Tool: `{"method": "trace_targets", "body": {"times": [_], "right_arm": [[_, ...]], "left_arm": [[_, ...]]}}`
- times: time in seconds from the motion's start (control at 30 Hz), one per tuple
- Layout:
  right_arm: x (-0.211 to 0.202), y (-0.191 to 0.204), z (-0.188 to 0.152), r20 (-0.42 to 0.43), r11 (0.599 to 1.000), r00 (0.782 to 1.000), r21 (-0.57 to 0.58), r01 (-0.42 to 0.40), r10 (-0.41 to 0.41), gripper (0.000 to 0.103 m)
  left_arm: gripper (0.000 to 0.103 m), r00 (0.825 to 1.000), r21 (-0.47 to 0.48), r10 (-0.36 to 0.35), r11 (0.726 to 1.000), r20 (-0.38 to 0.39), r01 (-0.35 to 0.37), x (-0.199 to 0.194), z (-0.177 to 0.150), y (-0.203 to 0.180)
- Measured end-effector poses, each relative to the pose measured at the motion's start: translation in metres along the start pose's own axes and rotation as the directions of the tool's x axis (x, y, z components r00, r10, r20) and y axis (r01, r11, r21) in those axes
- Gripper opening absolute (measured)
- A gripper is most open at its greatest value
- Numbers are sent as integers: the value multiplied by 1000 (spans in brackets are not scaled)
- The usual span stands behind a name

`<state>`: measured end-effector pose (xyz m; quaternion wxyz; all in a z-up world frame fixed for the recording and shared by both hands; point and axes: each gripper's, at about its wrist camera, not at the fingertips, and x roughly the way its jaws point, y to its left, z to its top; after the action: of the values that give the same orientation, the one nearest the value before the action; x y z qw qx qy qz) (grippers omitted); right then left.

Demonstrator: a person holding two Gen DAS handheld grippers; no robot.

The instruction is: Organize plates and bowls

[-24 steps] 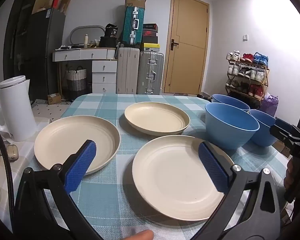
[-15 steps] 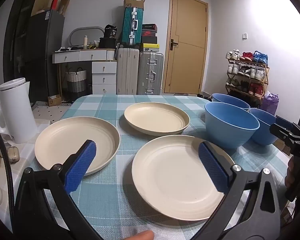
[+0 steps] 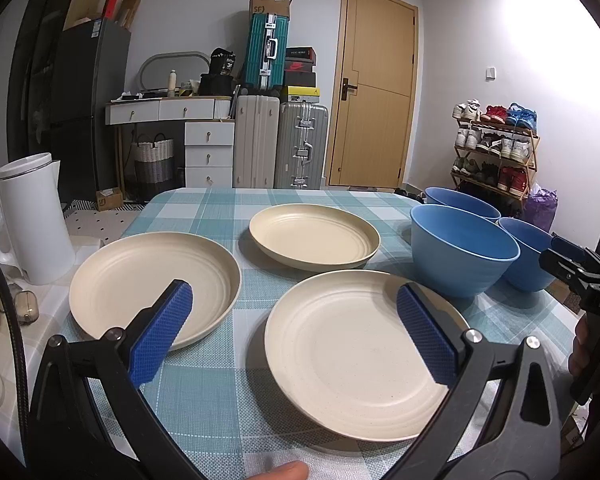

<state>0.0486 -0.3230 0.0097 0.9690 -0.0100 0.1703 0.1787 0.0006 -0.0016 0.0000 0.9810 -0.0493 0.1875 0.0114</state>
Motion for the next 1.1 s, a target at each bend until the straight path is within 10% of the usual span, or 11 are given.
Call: {"method": "trace_targets", "body": {"times": [1.1], "right_arm": [[-1,7,-7,11,1000,1000,-14,1,-1,103]], "left_arm": [[102,1000,14,3,1000,10,-3,-5,-1,0]]}}
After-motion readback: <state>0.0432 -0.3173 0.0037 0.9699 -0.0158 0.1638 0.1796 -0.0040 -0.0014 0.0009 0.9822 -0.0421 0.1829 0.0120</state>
